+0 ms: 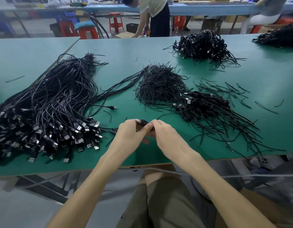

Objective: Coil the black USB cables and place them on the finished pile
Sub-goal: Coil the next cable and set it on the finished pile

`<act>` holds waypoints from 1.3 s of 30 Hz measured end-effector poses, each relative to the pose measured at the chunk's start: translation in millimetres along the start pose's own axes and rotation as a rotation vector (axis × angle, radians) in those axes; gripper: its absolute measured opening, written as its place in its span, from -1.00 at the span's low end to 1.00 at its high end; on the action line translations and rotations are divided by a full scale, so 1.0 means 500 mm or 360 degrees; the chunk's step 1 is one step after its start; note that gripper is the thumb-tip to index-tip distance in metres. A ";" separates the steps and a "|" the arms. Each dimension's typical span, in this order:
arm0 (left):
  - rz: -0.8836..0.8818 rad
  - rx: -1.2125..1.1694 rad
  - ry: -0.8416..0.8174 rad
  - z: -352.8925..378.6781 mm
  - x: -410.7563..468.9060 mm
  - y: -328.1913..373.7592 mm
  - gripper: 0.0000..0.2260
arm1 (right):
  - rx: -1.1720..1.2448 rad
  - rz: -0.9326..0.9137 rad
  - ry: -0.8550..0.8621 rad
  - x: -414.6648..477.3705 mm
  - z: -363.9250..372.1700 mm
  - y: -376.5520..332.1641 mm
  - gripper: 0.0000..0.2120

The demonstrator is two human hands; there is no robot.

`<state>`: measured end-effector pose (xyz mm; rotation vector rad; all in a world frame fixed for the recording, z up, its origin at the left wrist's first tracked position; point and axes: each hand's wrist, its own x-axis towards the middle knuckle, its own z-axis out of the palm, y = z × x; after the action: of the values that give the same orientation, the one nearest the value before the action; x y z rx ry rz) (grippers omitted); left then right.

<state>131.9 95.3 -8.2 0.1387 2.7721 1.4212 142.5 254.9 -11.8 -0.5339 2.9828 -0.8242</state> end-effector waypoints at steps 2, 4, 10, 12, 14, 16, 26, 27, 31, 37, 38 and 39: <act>-0.0012 -0.0368 -0.0071 -0.013 0.002 -0.011 -0.88 | 0.0018 -0.0003 0.0009 -0.003 -0.005 0.013 -0.86; 0.0015 -0.0481 -0.0131 -0.026 -0.002 -0.023 -0.93 | 0.0020 -0.0021 -0.0025 -0.007 -0.004 0.022 -0.91; 0.0073 0.0105 -0.0079 -0.024 0.000 -0.025 -0.82 | -0.0241 -0.0029 -0.0063 0.001 0.013 0.021 -0.78; 0.0165 0.0360 0.0012 -0.026 -0.002 -0.023 -0.75 | -0.0272 -0.0046 -0.0091 0.005 0.013 0.021 -0.80; 0.0232 0.0422 0.0063 -0.027 -0.007 -0.025 -0.72 | -0.0305 -0.0075 -0.0094 0.007 0.012 0.020 -0.81; 0.0262 0.0367 0.0045 -0.028 -0.008 -0.031 -0.71 | -0.0353 -0.0112 -0.0097 0.009 0.007 0.017 -0.84; 0.0244 0.0424 -0.0553 -0.037 0.017 -0.027 -0.56 | -0.0582 -0.0361 -0.0151 0.006 0.005 0.011 -0.72; 0.0205 0.0332 -0.0595 -0.040 0.019 -0.029 -0.57 | -0.0598 -0.0386 -0.0116 0.009 0.005 0.012 -0.69; 0.0250 0.0229 -0.0575 -0.032 0.033 -0.041 -0.59 | -0.0590 -0.0470 0.0071 0.021 0.008 0.030 -0.80; -0.0096 -0.0269 0.0131 -0.004 0.072 -0.063 -0.61 | -0.0532 -0.0365 0.0841 0.055 -0.004 0.029 -0.58; -0.0181 -0.0439 0.0204 0.001 0.080 -0.063 -0.61 | -0.0465 -0.0330 0.0945 0.059 -0.005 0.031 -0.68; -0.0226 -0.0559 0.0271 0.009 0.086 -0.061 -0.62 | -0.0373 -0.0255 0.0975 0.066 -0.005 0.035 -0.78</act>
<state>87.4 85.2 -34.9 -0.1900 2.5343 1.9267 105.5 259.6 -15.5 -0.6282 3.6730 -0.7620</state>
